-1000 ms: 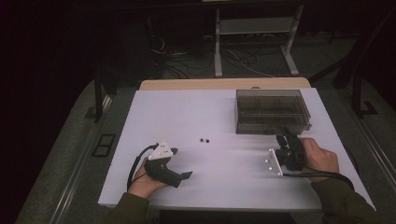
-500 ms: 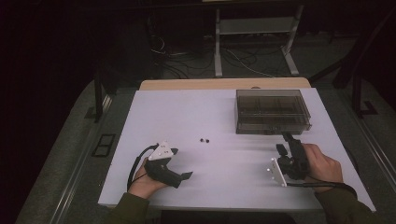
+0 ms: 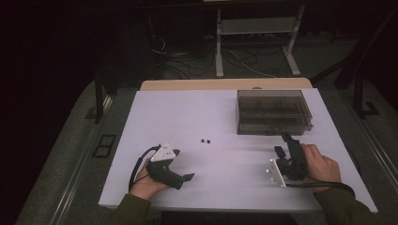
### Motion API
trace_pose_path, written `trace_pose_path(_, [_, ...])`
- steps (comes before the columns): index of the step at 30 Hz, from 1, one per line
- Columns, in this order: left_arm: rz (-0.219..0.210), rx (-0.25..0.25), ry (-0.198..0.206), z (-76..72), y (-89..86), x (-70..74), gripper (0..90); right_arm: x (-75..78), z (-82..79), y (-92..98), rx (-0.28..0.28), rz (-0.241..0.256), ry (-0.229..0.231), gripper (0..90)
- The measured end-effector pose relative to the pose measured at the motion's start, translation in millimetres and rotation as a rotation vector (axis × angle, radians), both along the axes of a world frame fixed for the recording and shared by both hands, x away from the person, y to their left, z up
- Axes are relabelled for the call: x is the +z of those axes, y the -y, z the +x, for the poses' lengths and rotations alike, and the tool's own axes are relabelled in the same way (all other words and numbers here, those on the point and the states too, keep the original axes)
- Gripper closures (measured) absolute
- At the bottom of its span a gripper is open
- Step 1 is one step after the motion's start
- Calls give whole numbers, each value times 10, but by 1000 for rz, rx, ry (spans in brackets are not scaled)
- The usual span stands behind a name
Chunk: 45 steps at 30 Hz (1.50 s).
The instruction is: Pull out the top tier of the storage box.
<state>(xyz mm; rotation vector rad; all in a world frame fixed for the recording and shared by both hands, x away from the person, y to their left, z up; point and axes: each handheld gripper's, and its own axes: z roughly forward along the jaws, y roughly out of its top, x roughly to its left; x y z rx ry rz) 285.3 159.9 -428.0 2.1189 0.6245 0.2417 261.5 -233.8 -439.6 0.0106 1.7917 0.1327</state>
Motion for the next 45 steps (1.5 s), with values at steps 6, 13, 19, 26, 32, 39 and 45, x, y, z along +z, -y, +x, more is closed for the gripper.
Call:
trace_pose_path(6, [-1, 0, -1, 2, 0, -5, 0, 8, 17, -3, -16, 11, -7, 279])
trace_pose_path(13, [-1, 0, 0, 0, -1, -1, 0, 8, 28, -2, -28, 40, -29, 261])
trace_pose_path(19, [1, 0, 1, 3, -3, -2, 0, 9, 50, 11, -66, 106, -80, 247])
trace_pose_path(26, [0, 0, 1, -3, 0, -1, 0, 30, 54, 29, -77, 153, -105, 247])
trace_pose_path(32, [-1, 4, 2, -2, -9, 2, 0, 47, 53, 29, -93, 206, -128, 247])
trace_pose_path(39, [0, 1, 3, -2, -5, 0, 0, 66, 49, 34, -100, 242, -139, 248])
trace_pose_path(45, [-1, 3, 4, -2, -11, 5, 0, 81, 46, 40, -109, 324, -180, 248])
